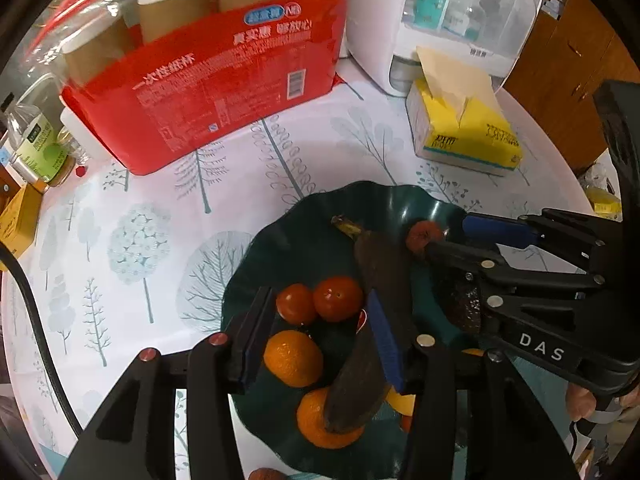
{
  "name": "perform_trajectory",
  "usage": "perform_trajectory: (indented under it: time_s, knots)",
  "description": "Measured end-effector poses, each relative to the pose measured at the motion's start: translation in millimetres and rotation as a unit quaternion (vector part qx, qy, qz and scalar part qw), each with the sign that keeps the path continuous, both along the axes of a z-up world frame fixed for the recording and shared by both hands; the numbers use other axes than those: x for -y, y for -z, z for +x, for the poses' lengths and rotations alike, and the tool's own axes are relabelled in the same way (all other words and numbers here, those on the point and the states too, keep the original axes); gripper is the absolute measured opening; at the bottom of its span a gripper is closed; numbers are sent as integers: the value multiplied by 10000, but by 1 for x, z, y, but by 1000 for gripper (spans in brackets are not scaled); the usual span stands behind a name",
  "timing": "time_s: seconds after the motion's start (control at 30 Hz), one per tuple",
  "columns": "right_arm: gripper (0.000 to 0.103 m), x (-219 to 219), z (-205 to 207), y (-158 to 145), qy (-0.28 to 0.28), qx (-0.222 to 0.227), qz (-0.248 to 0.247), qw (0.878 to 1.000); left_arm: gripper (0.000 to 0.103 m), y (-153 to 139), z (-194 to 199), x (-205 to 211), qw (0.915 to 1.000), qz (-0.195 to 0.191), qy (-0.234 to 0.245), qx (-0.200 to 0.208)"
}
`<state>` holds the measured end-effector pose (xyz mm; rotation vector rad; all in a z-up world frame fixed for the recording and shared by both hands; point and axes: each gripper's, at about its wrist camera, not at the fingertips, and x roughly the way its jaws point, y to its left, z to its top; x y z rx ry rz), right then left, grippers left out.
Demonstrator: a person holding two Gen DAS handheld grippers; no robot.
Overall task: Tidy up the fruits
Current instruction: 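Carry the tomato and apple onto the green plate and open both tools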
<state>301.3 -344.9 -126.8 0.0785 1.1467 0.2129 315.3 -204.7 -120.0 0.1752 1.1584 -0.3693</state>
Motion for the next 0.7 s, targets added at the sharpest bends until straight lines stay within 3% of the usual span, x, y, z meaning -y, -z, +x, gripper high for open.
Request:
perform_trajectory:
  time_s: [0.7]
  knots:
    - [42,-22,-66,-90,13,731,-114,9973,52,-89,-57,-53,9980,-194,-136,588]
